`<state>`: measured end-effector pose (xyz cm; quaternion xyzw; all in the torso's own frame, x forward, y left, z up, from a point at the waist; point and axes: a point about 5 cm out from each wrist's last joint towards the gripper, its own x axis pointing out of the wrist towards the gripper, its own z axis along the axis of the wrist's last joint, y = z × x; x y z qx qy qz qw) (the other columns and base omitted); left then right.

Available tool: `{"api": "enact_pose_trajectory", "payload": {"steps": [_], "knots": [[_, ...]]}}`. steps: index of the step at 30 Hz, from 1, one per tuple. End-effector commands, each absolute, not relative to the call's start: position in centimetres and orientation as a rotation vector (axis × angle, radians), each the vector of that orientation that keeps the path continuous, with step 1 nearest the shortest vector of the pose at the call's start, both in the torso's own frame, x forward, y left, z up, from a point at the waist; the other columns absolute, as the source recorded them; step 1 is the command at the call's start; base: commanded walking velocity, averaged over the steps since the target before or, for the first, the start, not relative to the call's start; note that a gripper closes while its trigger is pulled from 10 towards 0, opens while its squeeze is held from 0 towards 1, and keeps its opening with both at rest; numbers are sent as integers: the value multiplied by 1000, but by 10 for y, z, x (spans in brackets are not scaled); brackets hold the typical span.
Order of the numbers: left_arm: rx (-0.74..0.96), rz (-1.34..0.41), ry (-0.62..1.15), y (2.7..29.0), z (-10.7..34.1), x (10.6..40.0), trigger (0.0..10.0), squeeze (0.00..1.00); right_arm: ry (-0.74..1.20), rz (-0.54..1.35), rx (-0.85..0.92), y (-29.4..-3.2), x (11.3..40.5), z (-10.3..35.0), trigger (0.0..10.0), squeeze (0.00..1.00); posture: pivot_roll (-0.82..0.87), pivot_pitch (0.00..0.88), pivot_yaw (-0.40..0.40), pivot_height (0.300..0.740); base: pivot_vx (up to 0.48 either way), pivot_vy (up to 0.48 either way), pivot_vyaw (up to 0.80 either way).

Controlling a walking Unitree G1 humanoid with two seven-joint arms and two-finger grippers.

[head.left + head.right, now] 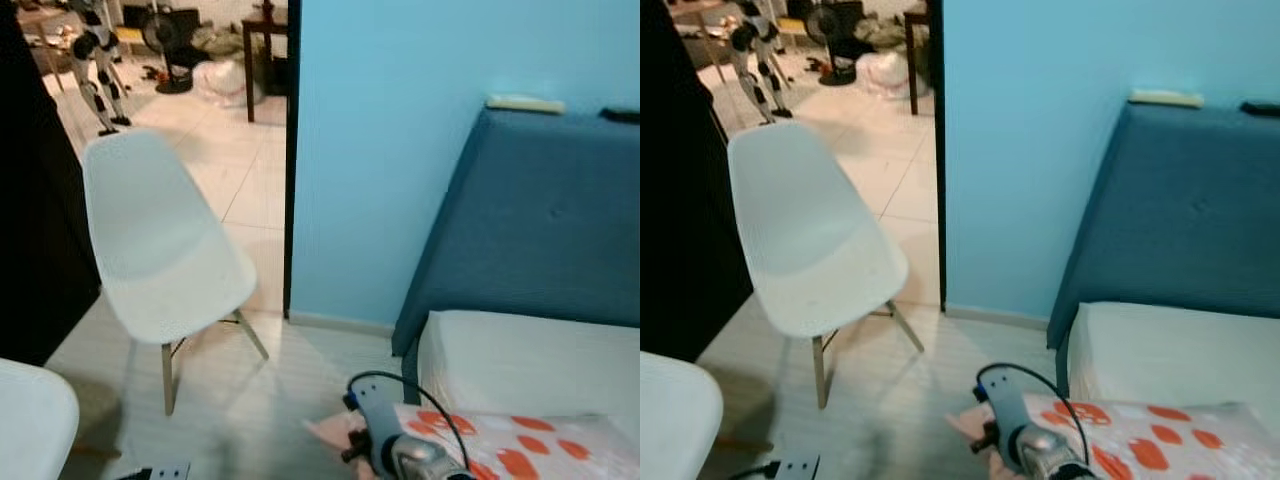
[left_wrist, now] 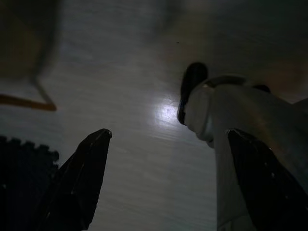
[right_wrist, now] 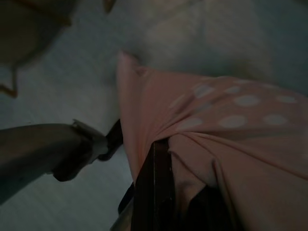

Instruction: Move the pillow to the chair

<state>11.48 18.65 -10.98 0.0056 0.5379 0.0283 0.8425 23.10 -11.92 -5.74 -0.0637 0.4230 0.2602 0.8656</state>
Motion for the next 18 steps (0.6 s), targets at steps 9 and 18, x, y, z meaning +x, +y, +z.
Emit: {"api": "enact_pose_trajectory", "payload": {"steps": [9,18], "knots": [[-4,41,1219,180,-116,95,10000,0,837,607,-106,-103,237,-51,10000,0,-14,47,-37,740,0,0,780],[-24,52,1210,177,-116,95,10000,0,814,586,-77,-104,243,-47,10000,0,-15,44,-37,740,0,0,778]]}}
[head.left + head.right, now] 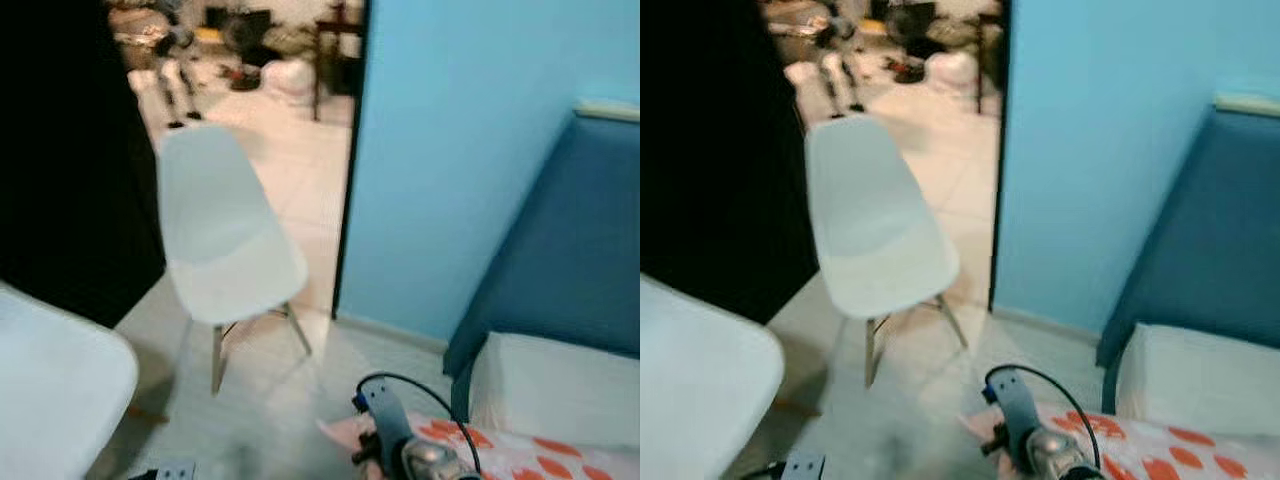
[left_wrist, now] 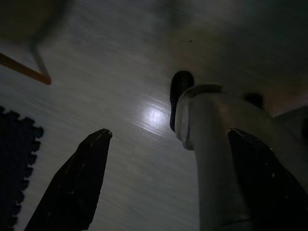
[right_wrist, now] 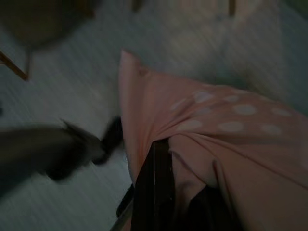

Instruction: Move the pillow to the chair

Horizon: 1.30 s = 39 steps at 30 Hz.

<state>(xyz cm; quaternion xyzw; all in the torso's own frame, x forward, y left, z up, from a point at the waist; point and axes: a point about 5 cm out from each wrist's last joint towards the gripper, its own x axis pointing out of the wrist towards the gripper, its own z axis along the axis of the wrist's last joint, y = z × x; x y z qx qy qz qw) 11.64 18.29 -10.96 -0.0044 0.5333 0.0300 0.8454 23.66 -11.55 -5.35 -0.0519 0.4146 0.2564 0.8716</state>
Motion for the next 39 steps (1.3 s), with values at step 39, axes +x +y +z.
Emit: {"api": "enact_pose_trajectory", "payload": {"steps": [39], "knots": [[-30,25,1132,175,-110,117,10000,0,233,500,215,-80,350,75,10000,0,-18,37,-36,740,222,0,260]]}}
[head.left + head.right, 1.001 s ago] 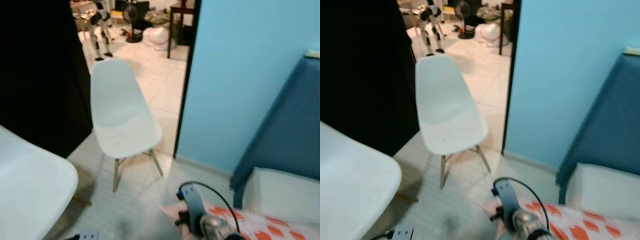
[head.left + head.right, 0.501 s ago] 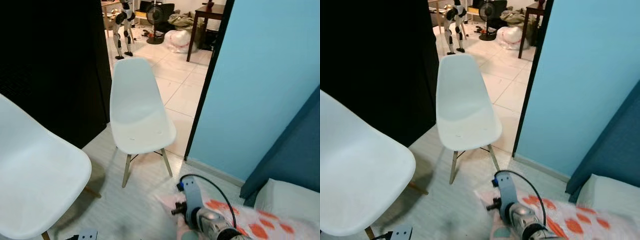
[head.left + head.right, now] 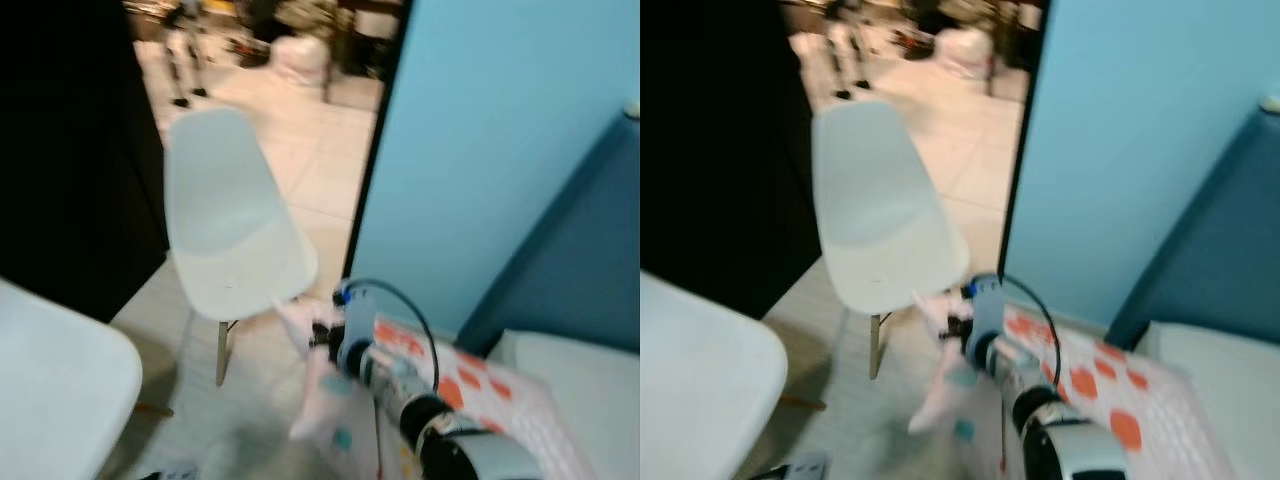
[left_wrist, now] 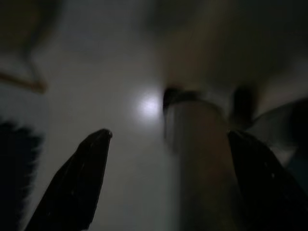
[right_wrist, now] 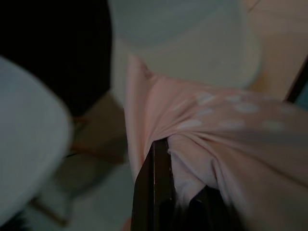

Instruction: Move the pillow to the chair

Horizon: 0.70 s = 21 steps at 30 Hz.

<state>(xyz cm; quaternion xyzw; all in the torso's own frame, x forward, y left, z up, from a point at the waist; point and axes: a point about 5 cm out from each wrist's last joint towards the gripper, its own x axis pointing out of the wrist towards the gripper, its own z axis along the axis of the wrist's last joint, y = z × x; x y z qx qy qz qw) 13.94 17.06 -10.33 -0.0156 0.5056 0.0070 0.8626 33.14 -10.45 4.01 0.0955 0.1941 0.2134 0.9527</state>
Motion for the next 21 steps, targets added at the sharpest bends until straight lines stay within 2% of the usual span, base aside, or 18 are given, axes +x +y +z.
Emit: {"api": "enact_pose_trajectory", "payload": {"steps": [1,10,21], "knots": [[-30,25,1132,175,-110,117,10000,0,233,500,215,-80,350,75,10000,0,-18,37,-36,740,442,0,0],[-45,21,1146,172,-112,113,10000,0,40,426,227,-96,377,124,10000,0,-19,43,-46,740,461,0,0],[-52,12,1149,170,-112,111,10000,0,-25,301,218,-120,387,141,10000,0,-20,44,-44,740,478,0,0]]}}
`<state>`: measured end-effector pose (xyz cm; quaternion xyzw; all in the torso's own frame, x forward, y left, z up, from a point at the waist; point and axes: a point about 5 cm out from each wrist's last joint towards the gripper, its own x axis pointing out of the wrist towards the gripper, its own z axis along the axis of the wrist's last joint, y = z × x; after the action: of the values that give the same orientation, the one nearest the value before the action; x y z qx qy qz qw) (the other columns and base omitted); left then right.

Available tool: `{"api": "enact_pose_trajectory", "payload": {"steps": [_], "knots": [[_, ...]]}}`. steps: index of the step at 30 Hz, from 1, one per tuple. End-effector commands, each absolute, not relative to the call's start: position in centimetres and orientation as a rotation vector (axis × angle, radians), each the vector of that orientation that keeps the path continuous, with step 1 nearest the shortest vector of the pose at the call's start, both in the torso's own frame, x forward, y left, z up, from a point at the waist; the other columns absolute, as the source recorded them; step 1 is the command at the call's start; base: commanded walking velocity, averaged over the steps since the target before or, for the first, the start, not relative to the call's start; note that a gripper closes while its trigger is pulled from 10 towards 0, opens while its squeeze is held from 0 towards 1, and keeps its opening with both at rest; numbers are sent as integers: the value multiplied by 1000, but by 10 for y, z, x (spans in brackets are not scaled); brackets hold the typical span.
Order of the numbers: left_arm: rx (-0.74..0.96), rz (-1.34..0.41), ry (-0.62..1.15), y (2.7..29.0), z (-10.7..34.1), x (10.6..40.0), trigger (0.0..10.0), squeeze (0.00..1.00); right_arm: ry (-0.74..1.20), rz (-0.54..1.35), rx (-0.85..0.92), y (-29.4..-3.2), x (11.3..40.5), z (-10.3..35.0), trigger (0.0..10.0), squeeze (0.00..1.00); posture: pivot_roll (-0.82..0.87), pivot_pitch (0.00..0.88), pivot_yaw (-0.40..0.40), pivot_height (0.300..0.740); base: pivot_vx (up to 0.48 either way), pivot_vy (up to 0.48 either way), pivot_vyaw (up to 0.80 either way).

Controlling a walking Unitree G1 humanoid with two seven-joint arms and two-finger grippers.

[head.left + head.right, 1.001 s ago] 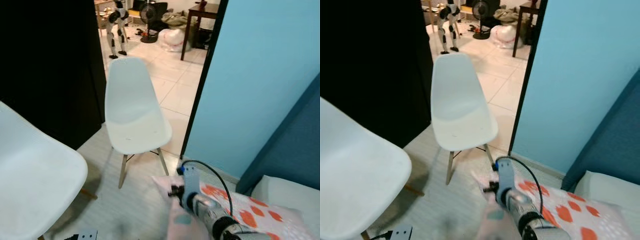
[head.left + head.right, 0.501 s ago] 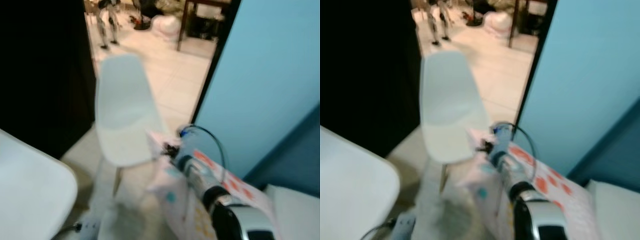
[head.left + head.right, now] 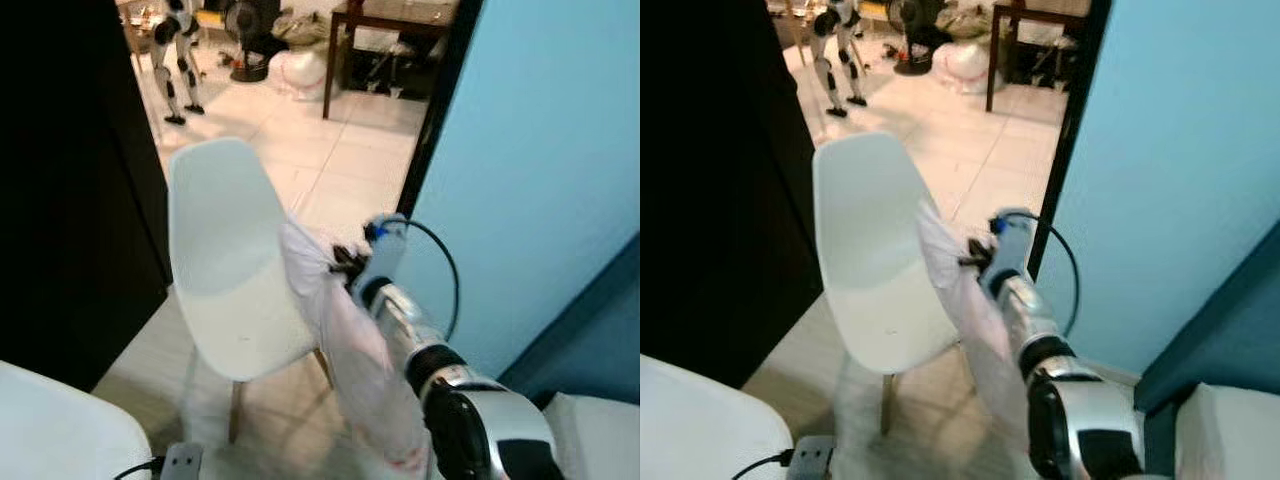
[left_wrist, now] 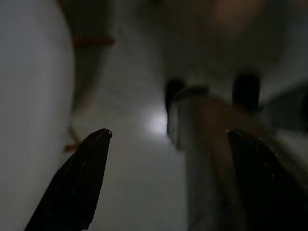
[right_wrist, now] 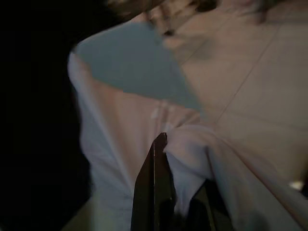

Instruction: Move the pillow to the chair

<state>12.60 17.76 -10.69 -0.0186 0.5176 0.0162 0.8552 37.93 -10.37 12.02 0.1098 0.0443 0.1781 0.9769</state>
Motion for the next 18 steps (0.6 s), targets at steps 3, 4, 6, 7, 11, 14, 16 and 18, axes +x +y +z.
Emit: {"api": "enact_pose_trajectory", "payload": {"steps": [3,4,6,7,11,14,16,18], "knots": [[-51,11,1151,170,-112,111,10000,0,-44,250,200,-130,390,147,10000,0,-21,46,-38,740,480,0,0],[-50,11,1151,170,-112,111,10000,0,-54,229,190,-134,391,150,10000,0,-21,45,-37,740,480,0,0],[-50,10,1151,171,-112,111,10000,0,-60,215,184,-136,392,152,10000,0,-19,45,-37,740,480,0,0],[-50,10,1151,171,-112,111,10000,0,-60,215,184,-136,392,152,10000,0,-19,45,-37,740,480,0,0],[-51,8,1152,171,-113,110,10000,0,-168,157,114,-145,398,177,10000,0,-17,45,-33,740,480,0,0],[-52,6,1152,172,-113,110,10000,0,-272,111,64,-150,402,201,10000,0,-18,47,-32,740,480,0,0],[-52,4,1154,171,-113,110,10000,0,-366,94,24,-151,404,223,10000,0,-18,47,-32,740,480,0,0],[-53,4,1154,171,-113,110,10000,0,-404,93,9,-150,404,232,10000,0,-18,47,-32,740,480,0,0]]}}
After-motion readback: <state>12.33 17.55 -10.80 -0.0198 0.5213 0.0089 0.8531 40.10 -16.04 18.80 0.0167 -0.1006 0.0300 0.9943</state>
